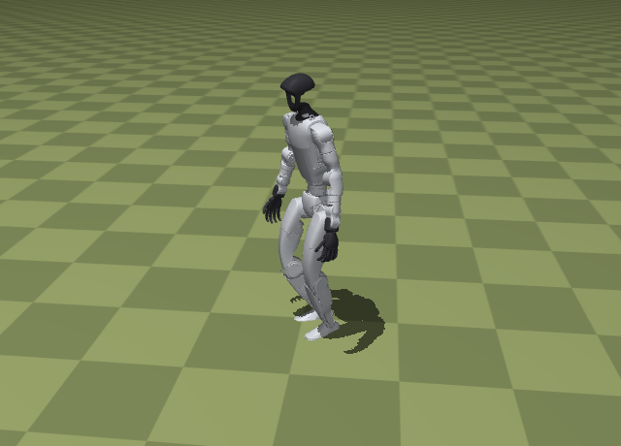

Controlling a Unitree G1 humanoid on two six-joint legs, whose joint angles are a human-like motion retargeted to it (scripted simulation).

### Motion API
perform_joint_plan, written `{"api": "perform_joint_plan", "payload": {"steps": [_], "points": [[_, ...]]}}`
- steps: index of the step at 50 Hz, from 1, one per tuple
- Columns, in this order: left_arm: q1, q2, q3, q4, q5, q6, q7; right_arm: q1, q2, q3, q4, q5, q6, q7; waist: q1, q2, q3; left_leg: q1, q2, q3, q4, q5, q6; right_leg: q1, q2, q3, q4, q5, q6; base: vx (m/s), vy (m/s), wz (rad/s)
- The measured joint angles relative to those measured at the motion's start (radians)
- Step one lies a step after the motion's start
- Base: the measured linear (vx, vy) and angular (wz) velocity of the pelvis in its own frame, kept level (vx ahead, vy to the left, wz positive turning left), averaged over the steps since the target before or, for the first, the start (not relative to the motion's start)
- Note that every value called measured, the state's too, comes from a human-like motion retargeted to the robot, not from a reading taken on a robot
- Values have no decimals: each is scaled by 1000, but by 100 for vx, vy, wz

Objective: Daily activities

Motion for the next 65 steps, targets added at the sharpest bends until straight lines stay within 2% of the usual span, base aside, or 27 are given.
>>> {"api": "perform_joint_plan", "payload": {"steps": [11, 35, 42, 65], "points": [[-3, -7, -24, 5, 24, -4, 12, -22, 9, 29, 9, -31, -5, 2, 21, -43, 2, 50, -38, 5, -76, 34, 8, -19, -67, -14, 64, 10, 13, 0, 0, 0], [5, -13, -21, 43, 52, -7, 14, -33, -9, 50, -8, -74, -18, -16, 56, -81, 22, 110, -79, 4, -138, 63, 12, -53, -144, -2, 163, 86, 62, 0, 0, 0], [10, -15, -25, 45, 61, -5, -2, -35, -20, 57, -17, -99, -14, -6, 46, -76, 16, 125, -85, -2, -172, 80, 9, -117, -202, 6, 182, 114, 43, 0, 0, 0], [45, -4, -43, 33, 106, -9, -15, -24, -41, 89, -18, -176, 0, 0, 13, -63, -14, 182, -107, -19, -281, 129, -6, -171, -206, 33, 137, 163, 54, 0, 0, 0]]}}
